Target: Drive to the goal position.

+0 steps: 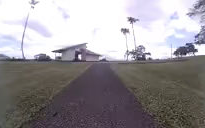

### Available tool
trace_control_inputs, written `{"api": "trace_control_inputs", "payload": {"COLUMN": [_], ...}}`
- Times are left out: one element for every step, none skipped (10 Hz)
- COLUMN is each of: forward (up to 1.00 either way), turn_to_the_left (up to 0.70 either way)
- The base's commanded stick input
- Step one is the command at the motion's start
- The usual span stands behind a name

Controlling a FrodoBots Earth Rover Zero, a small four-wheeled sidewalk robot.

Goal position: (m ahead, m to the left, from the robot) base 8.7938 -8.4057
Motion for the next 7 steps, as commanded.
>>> {"api": "trace_control_inputs", "payload": {"forward": [0.5, 0.5, 0.5, 0.5, 0.5, 0.5, 0.5], "turn_to_the_left": [0.0, 0.0, 0.0, 0.0, 0.0, 0.0, 0.0]}}
